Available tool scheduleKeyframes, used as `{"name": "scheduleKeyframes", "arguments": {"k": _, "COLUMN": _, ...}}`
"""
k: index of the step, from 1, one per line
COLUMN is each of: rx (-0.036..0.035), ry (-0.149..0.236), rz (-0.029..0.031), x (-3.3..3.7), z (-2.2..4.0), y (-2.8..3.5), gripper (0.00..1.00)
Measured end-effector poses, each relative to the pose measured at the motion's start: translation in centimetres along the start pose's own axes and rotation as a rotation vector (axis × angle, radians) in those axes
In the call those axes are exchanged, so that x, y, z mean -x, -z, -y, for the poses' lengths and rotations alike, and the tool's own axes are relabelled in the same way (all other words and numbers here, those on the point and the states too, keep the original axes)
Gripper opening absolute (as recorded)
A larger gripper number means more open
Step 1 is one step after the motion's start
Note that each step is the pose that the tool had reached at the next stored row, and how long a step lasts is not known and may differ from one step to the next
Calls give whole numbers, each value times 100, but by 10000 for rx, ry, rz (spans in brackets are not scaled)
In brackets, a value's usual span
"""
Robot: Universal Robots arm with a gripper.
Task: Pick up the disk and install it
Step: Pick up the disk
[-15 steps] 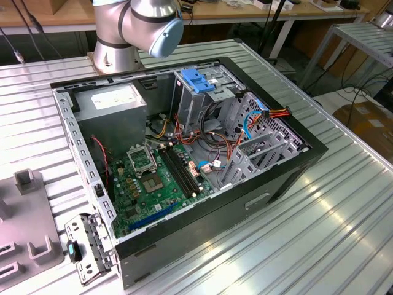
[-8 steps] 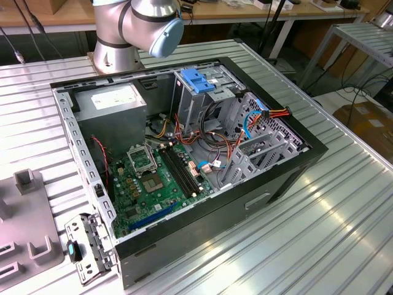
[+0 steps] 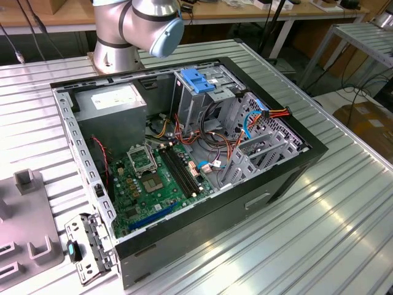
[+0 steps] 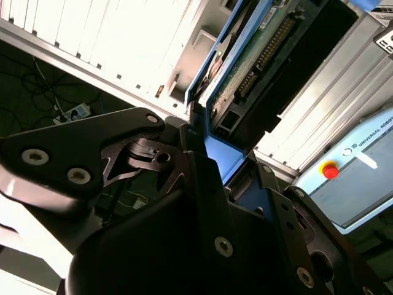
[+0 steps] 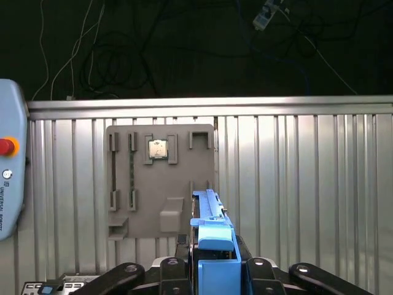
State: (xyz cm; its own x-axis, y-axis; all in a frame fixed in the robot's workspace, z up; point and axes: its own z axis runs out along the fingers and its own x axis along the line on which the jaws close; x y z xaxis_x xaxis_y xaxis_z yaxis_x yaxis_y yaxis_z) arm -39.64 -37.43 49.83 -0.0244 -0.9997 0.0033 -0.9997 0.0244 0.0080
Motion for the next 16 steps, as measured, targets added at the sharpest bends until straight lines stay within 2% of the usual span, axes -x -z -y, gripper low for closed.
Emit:
{"name": "scheduleKeyframes", "arguments": {"k": 10, "rx": 0, "ry": 0, "rz": 0, "x": 4, "z": 159, "y": 1, "gripper": 37}}
{"name": "scheduleKeyframes", "arguments": {"k": 16, "rx": 0, "ry": 0, "rz": 0, "x": 7, "z": 286, "y": 2, "gripper": 37}}
